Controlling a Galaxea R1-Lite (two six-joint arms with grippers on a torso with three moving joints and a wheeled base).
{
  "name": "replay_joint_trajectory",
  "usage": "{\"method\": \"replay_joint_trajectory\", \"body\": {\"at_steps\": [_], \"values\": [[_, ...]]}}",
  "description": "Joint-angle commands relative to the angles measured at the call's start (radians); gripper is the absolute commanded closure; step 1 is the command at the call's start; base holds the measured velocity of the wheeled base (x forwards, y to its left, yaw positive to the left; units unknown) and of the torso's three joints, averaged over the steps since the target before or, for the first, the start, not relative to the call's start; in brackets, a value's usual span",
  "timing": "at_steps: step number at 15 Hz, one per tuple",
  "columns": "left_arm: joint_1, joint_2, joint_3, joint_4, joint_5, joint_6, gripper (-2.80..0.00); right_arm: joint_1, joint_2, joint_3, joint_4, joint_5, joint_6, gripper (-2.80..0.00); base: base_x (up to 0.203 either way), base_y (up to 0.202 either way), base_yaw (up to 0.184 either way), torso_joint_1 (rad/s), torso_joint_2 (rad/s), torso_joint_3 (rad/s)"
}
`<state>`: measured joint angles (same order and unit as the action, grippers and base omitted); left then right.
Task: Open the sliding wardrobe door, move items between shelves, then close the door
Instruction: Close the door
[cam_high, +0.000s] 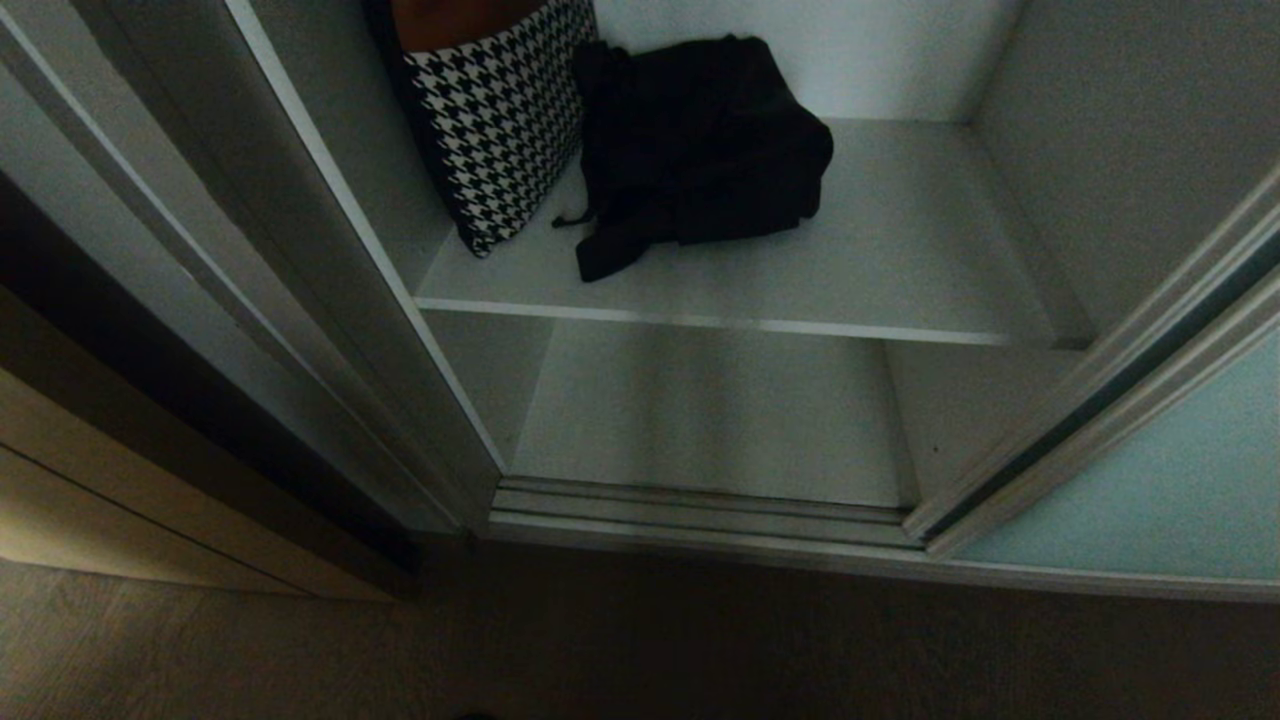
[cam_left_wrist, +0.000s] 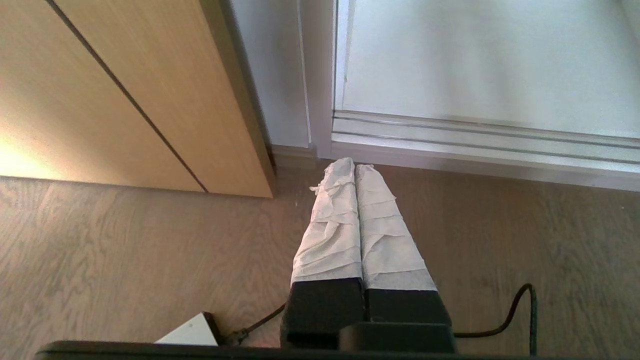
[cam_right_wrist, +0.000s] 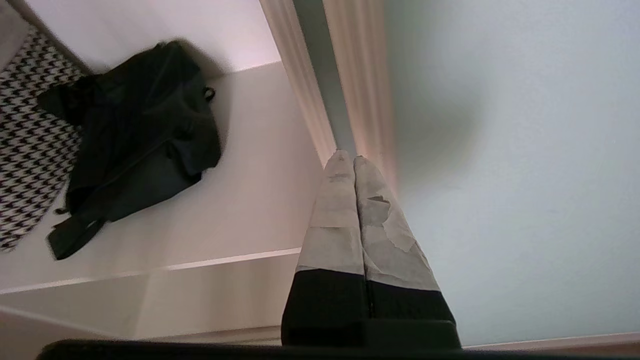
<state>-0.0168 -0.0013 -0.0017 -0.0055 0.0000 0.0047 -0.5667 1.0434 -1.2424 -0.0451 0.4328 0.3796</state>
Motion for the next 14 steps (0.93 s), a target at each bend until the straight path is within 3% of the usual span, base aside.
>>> {"method": "replay_joint_trajectory", "body": {"at_steps": [1,7,14], "values": [[0.001,0.001,0.000,-0.001,0.000,0.000,0.00,-0.016,-0.031,0.004,-0.001,0.003,0.000,0.00,0.000,0.000,0.000,0.000,0.00,0.000],[0.001,0.001,0.000,-0.001,0.000,0.000,0.00,-0.123,0.009,0.003,-0.030,0.004,0.002,0.00,0.000,0.000,0.000,0.000,0.00,0.000],[0.000,0.001,0.000,-0.001,0.000,0.000,0.00,-0.083,0.088,0.008,-0.029,0.012,0.012,0.00,0.000,0.000,0.000,0.000,0.00,0.000]]}}
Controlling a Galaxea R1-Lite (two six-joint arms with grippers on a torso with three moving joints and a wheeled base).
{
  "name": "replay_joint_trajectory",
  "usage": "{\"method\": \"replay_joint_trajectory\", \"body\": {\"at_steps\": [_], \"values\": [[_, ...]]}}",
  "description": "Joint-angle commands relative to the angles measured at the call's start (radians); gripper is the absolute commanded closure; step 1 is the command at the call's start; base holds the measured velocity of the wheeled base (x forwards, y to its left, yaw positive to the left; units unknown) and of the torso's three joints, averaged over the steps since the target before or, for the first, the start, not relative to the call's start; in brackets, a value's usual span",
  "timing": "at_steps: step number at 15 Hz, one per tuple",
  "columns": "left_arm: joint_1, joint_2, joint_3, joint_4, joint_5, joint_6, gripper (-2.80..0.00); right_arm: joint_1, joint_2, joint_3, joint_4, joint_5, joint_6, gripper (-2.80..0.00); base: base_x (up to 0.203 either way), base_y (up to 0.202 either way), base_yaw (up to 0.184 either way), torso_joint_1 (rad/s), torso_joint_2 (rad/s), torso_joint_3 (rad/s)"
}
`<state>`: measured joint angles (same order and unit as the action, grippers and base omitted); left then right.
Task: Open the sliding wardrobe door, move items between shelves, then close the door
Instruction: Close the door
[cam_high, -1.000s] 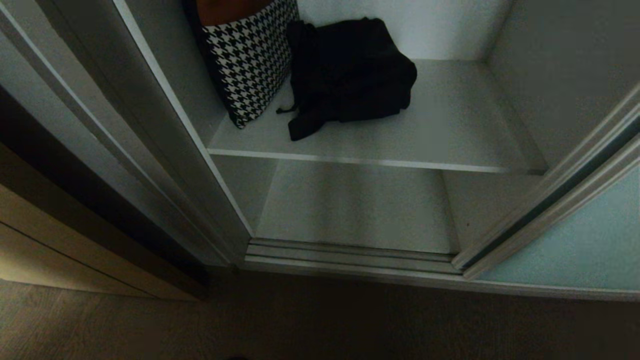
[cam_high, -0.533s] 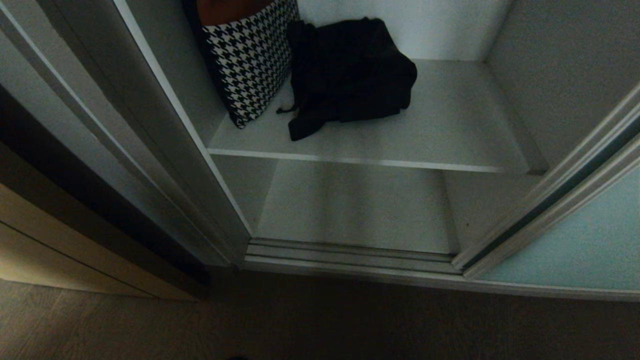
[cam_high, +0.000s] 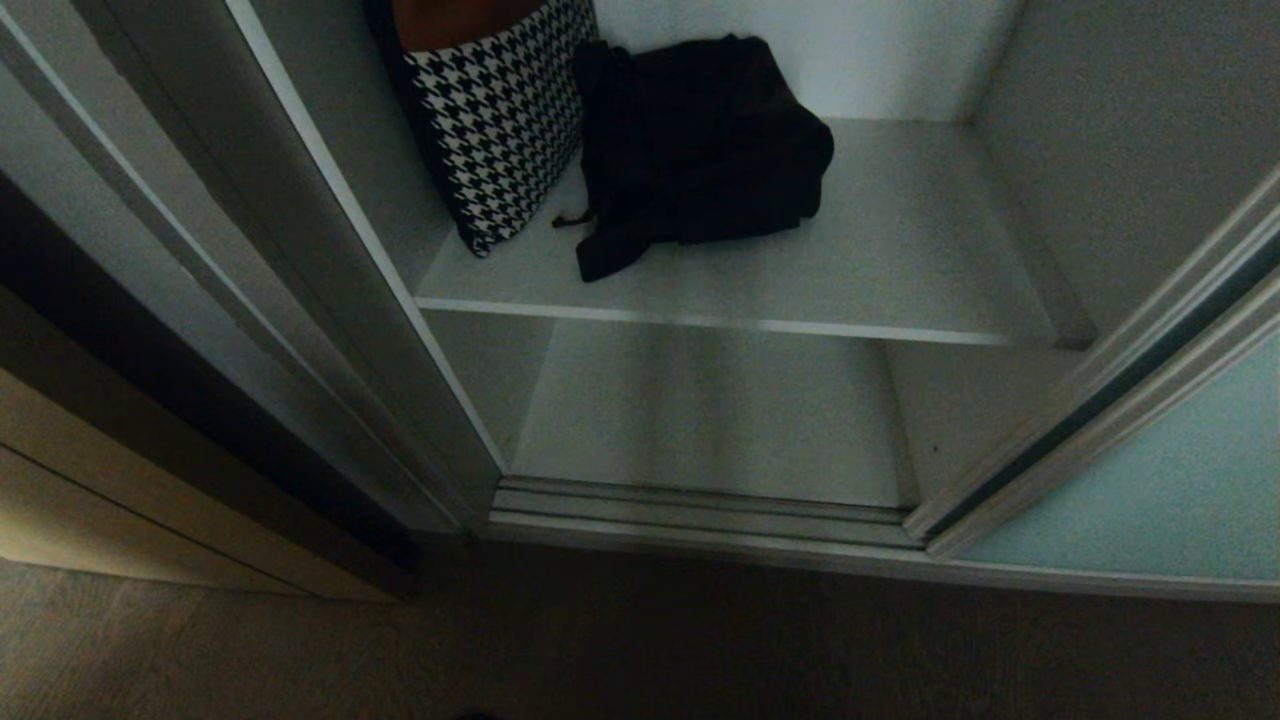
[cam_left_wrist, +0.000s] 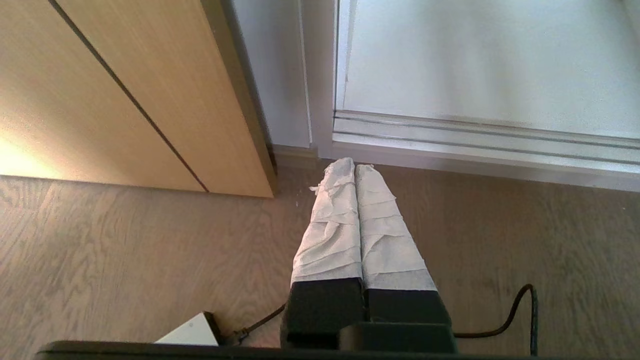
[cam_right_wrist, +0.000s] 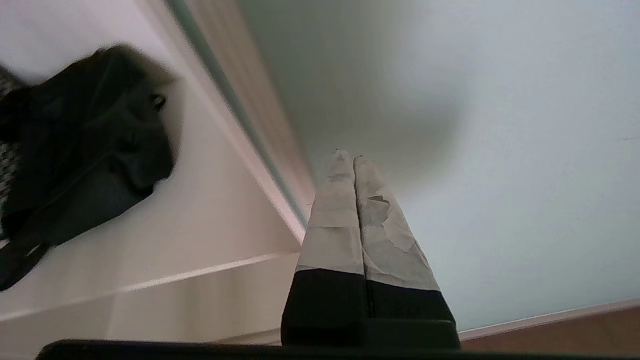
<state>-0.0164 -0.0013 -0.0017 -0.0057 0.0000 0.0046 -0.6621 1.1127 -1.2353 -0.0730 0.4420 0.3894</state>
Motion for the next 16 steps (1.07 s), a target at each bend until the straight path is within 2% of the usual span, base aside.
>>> {"method": "replay_joint_trajectory", "body": {"at_steps": [1,5,16], "values": [[0.000,0.001,0.000,0.000,0.000,0.000,0.00,0.018,0.023,0.000,-0.001,0.003,0.003,0.00,0.000,0.000,0.000,0.000,0.00,0.000],[0.000,0.000,0.000,0.000,0.000,0.000,0.00,0.052,0.035,-0.001,-0.002,0.004,-0.003,0.00,0.000,0.000,0.000,0.000,0.00,0.000],[0.000,0.001,0.000,0.000,0.000,0.000,0.00,0.052,0.088,0.028,-0.071,0.003,-0.001,0.00,0.000,0.000,0.000,0.000,0.00,0.000]]}}
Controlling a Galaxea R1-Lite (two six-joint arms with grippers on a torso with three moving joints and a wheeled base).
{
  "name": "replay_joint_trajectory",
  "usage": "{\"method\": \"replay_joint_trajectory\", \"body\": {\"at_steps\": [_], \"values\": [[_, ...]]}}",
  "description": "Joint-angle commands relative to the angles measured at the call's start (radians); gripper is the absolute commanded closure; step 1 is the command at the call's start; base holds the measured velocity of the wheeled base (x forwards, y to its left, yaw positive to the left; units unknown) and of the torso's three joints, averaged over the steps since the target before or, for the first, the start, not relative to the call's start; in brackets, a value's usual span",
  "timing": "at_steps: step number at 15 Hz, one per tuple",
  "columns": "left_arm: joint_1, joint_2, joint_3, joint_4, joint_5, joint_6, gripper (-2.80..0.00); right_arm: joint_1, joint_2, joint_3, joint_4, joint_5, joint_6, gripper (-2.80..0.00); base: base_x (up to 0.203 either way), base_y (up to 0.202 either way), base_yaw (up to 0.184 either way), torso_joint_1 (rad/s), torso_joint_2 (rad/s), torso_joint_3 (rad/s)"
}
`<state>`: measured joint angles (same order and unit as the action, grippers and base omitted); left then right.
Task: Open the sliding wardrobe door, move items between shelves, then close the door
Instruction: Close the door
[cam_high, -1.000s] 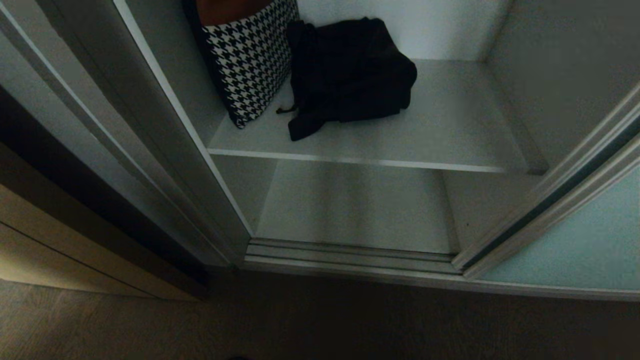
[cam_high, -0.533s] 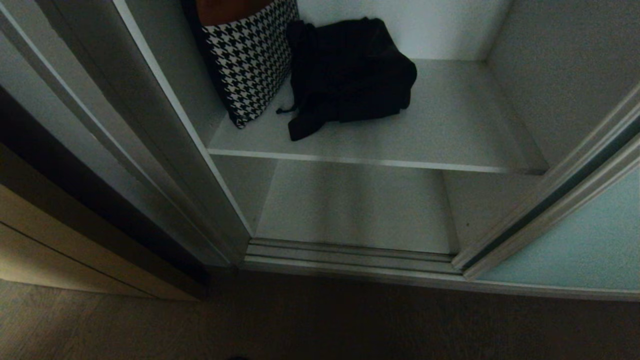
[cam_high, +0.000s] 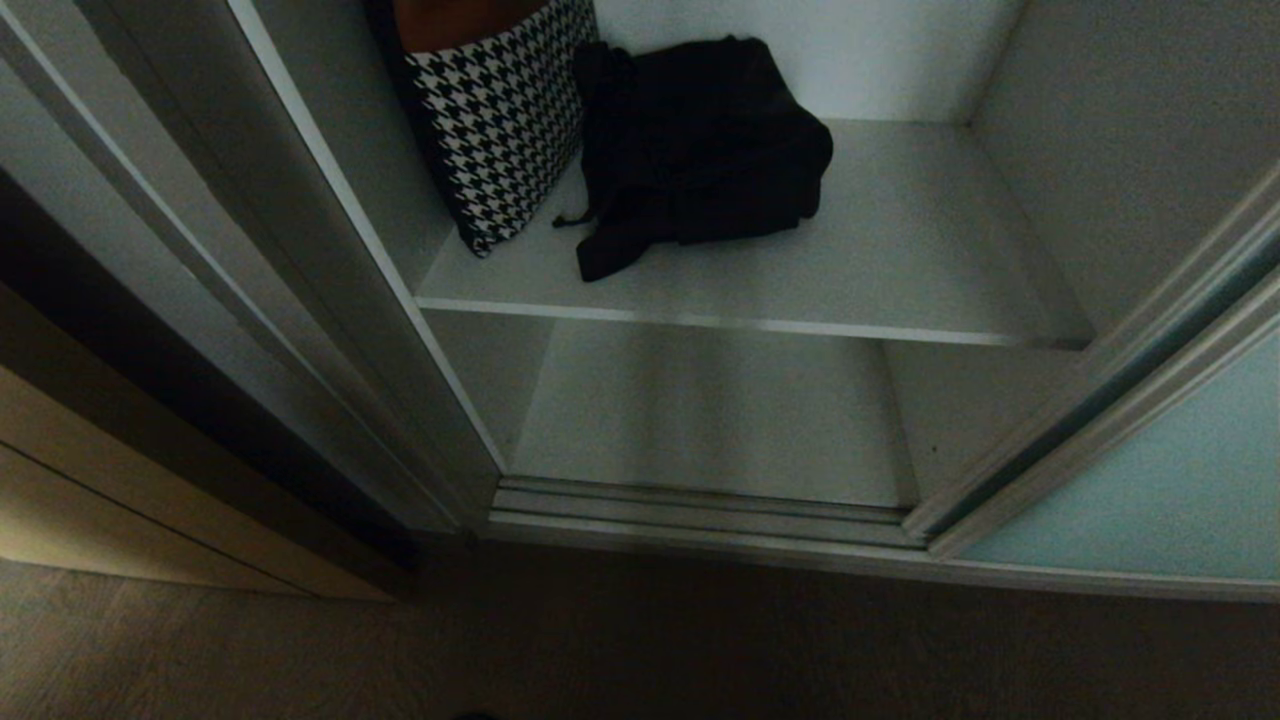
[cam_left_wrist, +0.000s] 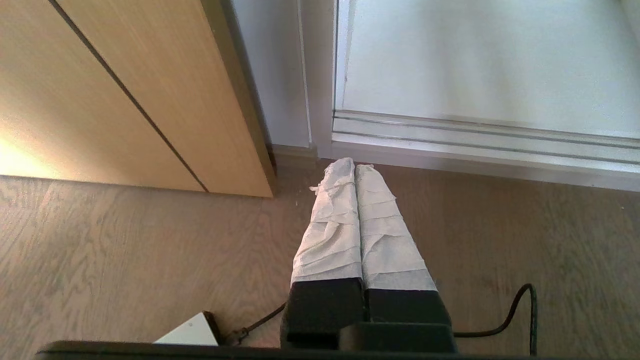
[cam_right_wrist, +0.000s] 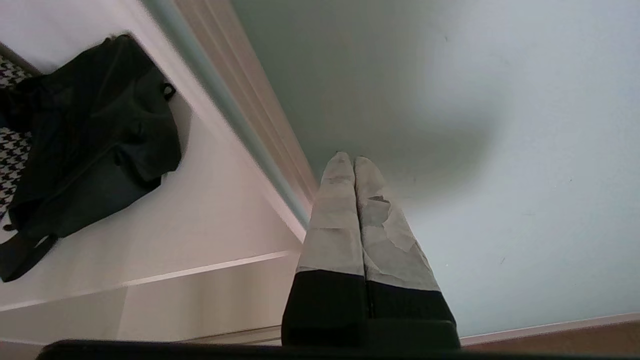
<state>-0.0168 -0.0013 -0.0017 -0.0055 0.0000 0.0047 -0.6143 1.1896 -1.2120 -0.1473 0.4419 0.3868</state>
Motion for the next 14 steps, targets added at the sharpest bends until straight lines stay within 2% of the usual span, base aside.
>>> {"method": "replay_joint_trajectory", "body": {"at_steps": [1,10,14], "values": [[0.000,0.001,0.000,-0.001,0.000,0.000,0.00,0.009,0.017,0.005,-0.004,0.004,0.001,0.00,0.000,0.000,0.000,0.000,0.00,0.000],[0.000,0.001,0.000,-0.001,0.000,0.000,0.00,0.161,-0.013,0.045,-0.028,0.004,-0.013,0.00,0.000,0.000,0.000,0.000,0.00,0.000],[0.000,0.001,0.000,-0.001,0.000,0.000,0.00,0.280,-0.055,0.051,-0.046,0.005,-0.014,0.00,0.000,0.000,0.000,0.000,0.00,0.000]]}}
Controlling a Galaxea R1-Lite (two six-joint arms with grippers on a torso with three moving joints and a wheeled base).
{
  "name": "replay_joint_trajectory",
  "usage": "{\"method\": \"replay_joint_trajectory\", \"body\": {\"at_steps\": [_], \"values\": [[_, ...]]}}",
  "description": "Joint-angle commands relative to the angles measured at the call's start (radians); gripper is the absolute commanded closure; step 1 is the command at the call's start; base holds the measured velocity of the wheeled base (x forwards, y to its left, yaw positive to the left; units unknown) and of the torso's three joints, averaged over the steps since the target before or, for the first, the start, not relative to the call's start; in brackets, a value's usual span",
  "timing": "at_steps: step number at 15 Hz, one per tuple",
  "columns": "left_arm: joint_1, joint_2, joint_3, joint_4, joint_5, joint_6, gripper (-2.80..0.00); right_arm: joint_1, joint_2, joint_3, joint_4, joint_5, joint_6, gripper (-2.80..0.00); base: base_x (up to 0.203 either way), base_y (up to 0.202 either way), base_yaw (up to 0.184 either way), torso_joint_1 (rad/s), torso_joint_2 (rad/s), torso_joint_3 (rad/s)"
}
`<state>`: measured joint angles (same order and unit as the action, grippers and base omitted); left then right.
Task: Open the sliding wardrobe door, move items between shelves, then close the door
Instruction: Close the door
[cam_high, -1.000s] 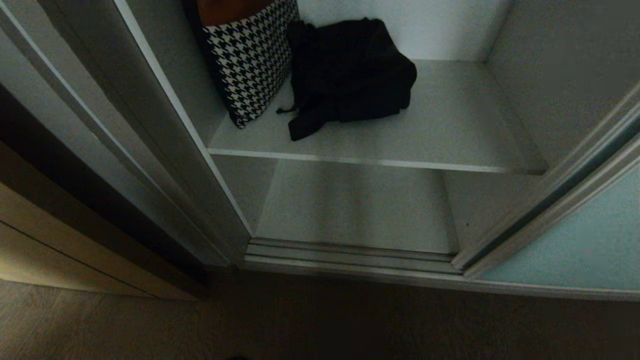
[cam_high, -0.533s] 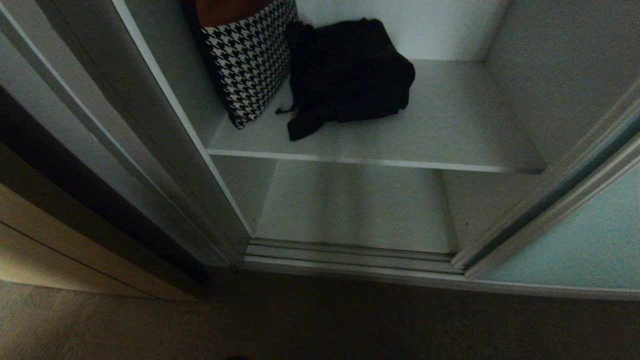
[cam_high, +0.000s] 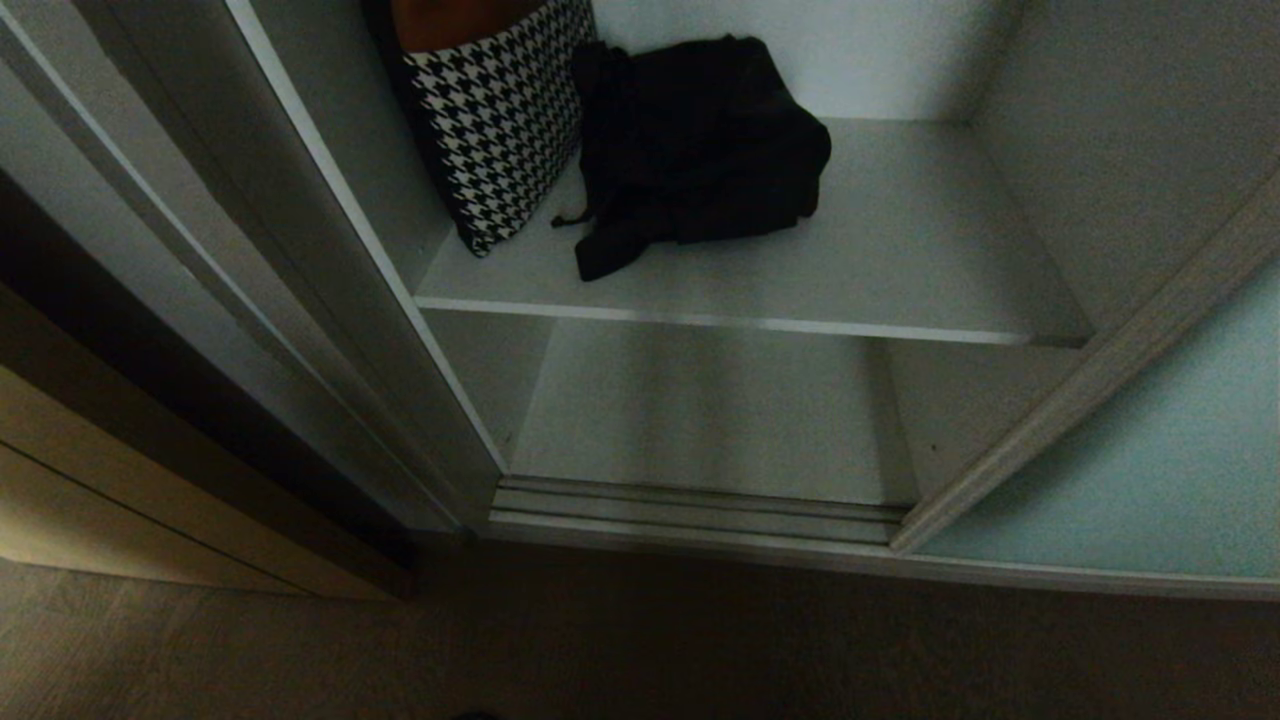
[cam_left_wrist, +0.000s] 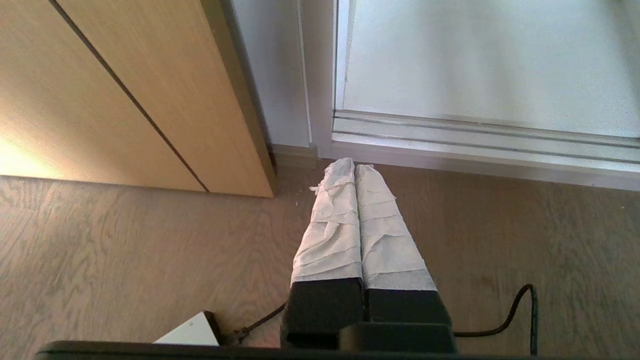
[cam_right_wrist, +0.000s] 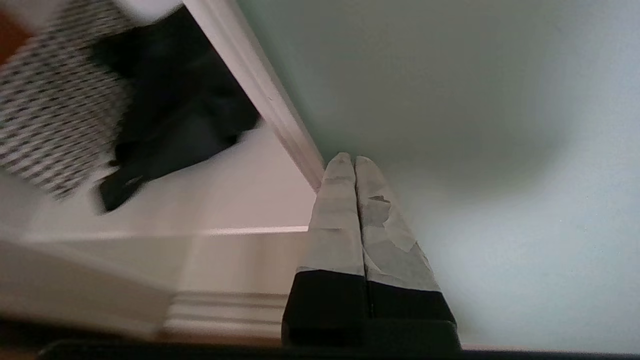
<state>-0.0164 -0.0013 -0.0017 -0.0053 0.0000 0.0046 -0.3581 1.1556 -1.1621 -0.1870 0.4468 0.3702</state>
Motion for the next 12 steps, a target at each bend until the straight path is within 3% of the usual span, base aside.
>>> {"method": "replay_joint_trajectory", "body": {"at_steps": [1,7,10,12], "values": [[0.000,0.001,0.000,-0.001,0.000,0.000,0.00,0.070,-0.039,0.011,-0.007,0.001,0.001,0.00,0.000,0.000,0.000,0.000,0.00,0.000],[0.000,0.000,0.000,-0.001,0.000,0.000,0.00,0.388,-0.176,0.107,0.007,0.018,-0.097,0.00,0.000,0.000,0.000,0.000,0.00,0.000],[0.000,0.001,0.000,-0.001,0.000,0.000,0.00,0.479,-0.267,0.197,0.008,0.050,-0.135,0.00,0.000,0.000,0.000,0.000,0.00,0.000],[0.000,0.001,0.000,-0.001,0.000,0.000,0.00,0.492,-0.335,0.241,0.009,0.047,-0.140,0.00,0.000,0.000,0.000,0.000,0.00,0.000]]}}
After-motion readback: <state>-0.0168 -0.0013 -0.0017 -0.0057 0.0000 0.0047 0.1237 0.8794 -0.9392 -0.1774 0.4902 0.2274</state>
